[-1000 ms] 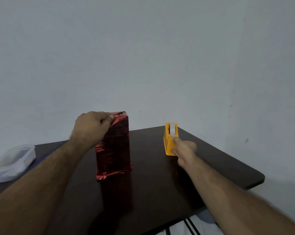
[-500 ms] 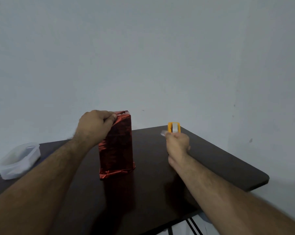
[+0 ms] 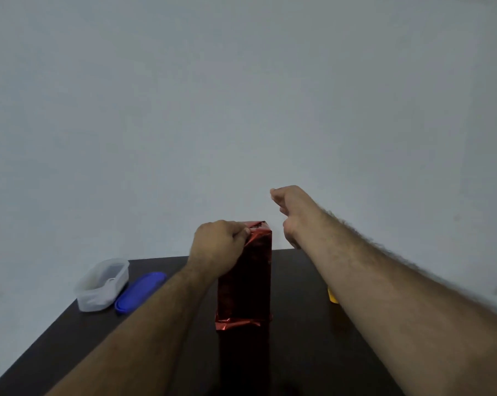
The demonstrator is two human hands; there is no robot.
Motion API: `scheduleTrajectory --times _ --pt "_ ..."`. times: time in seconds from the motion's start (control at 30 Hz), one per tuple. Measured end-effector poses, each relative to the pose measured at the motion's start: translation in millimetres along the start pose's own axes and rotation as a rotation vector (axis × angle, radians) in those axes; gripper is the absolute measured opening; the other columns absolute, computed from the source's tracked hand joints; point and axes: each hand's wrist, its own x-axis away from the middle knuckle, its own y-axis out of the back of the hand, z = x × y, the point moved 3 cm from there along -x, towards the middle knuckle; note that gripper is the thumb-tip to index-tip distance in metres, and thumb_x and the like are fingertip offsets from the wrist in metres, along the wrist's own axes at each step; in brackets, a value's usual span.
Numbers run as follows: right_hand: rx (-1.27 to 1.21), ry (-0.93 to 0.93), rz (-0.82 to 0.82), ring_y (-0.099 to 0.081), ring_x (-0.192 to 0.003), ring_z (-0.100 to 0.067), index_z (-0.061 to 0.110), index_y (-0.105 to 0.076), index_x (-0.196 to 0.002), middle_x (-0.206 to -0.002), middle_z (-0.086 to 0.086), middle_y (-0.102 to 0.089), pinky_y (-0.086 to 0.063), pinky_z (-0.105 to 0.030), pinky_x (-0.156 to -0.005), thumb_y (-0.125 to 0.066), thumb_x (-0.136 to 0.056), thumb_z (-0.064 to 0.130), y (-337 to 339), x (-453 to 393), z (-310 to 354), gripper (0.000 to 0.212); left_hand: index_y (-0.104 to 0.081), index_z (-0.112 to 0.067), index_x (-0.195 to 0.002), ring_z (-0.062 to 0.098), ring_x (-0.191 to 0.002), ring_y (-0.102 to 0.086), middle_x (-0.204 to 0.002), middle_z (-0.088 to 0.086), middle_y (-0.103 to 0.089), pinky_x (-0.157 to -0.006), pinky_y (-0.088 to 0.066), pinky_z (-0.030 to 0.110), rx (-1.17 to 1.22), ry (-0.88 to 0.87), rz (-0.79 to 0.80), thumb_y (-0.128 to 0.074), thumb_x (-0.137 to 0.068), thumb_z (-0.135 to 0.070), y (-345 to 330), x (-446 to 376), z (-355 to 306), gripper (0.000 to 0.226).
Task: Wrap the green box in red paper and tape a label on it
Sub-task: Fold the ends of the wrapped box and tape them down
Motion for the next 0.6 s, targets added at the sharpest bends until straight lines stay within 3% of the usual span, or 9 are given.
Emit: scheduleTrajectory --times 0.03,0.1,0.2,0.3,0.4,0.47,0.53,0.57,0.6 --pt "0.044 -0.016 0.020 -0.054 -0.112 -0.013 0.011 -0.072 -0.092 -0.115 0.006 -0.073 -0.027 -0.037 -0.096 -0.069 -0.094 0.012 -4 5 3 0.004 -0.078 -0.034 -0.123 0.016 -0.100 -0.072 -0.111 -0.007 -0.080 -0.095 -0.056 0.035 -0.006 -0.001 -0.004 -0.052 -0.106 -0.043 0 0 -1 0.033" --pt "0.138 -0.033 0.054 -0.050 -0.107 -0.012 0.012 -0.062 -0.082 -0.112 0.002 -0.066 -0.023 -0.032 -0.091 -0.060 -0.103 0.008 -11 12 8 0.022 -0.078 -0.035 -0.124 0.016 -0.100 -0.071 -0.111 -0.008 -0.080 -0.095 -0.056 0.035 -0.020 0.002 -0.007 -0.051 -0.106 -0.043 2 1 -1 0.033" --pt "0.258 -0.051 0.053 -0.049 -0.117 -0.015 0.011 -0.054 -0.079 -0.112 -0.003 -0.064 -0.032 -0.028 -0.087 -0.053 -0.108 0.006 -17 13 6 0.029 -0.076 -0.035 -0.127 0.015 -0.100 -0.071 -0.112 -0.008 -0.080 -0.097 -0.056 0.037 -0.034 0.010 0.000 -0.050 -0.107 -0.043 2 2 -2 0.034" --pt "0.268 -0.063 0.015 -0.050 -0.128 -0.021 0.007 -0.053 -0.078 -0.105 -0.010 -0.069 -0.030 -0.035 -0.109 -0.050 -0.106 -0.001 -20 9 0 0.029 -0.076 -0.034 -0.128 0.016 -0.103 -0.071 -0.115 -0.007 -0.080 -0.100 -0.055 0.038 -0.049 0.010 -0.003 -0.049 -0.108 -0.043 2 3 -3 0.035" --pt "0.318 -0.090 0.015 -0.056 -0.123 -0.023 0.004 -0.048 -0.073 -0.071 -0.012 -0.060 -0.036 -0.032 -0.083 -0.046 -0.106 -0.006 -20 11 -6 0.034 -0.076 -0.032 -0.128 0.017 -0.106 -0.071 -0.117 -0.007 -0.079 -0.103 -0.054 0.039 -0.046 0.009 -0.016 -0.050 -0.108 -0.042 2 4 -3 0.034" --pt "0.366 -0.090 0.019 -0.060 -0.123 -0.022 0.004 -0.045 -0.070 -0.082 -0.016 -0.058 -0.037 -0.033 -0.073 -0.045 -0.106 -0.006 -20 11 -9 0.037 -0.076 -0.033 -0.128 0.017 -0.105 -0.072 -0.116 -0.007 -0.080 -0.103 -0.053 0.039 -0.043 0.005 -0.020 -0.050 -0.107 -0.041 2 4 -4 0.034" --pt "0.416 -0.093 0.018 -0.052 -0.139 -0.023 0.005 -0.044 -0.069 -0.102 -0.020 -0.068 -0.035 -0.032 -0.086 -0.047 -0.106 -0.004 -21 8 -10 0.038 -0.076 -0.034 -0.127 0.017 -0.102 -0.072 -0.112 -0.006 -0.080 -0.101 -0.053 0.040 -0.039 0.006 -0.026 -0.051 -0.107 -0.041 2 5 -4 0.033" --pt "0.435 -0.095 0.011 -0.050 -0.141 -0.023 0.005 -0.044 -0.069 -0.119 -0.019 -0.070 -0.031 -0.032 -0.086 -0.047 -0.106 -0.003 -21 6 -11 0.038 -0.077 -0.035 -0.127 0.017 -0.101 -0.072 -0.110 -0.006 -0.081 -0.101 -0.053 0.040 -0.034 0.008 -0.030 -0.051 -0.107 -0.041 2 5 -4 0.033" --pt "0.452 -0.101 0.005 -0.052 -0.136 -0.022 0.006 -0.044 -0.069 -0.123 -0.017 -0.070 -0.028 -0.031 -0.085 -0.048 -0.106 -0.003 -22 3 -11 0.038 -0.077 -0.034 -0.126 0.017 -0.099 -0.071 -0.108 -0.006 -0.081 -0.101 -0.052 0.041 -0.032 0.011 -0.032 -0.051 -0.107 -0.041 3 6 -4 0.033"
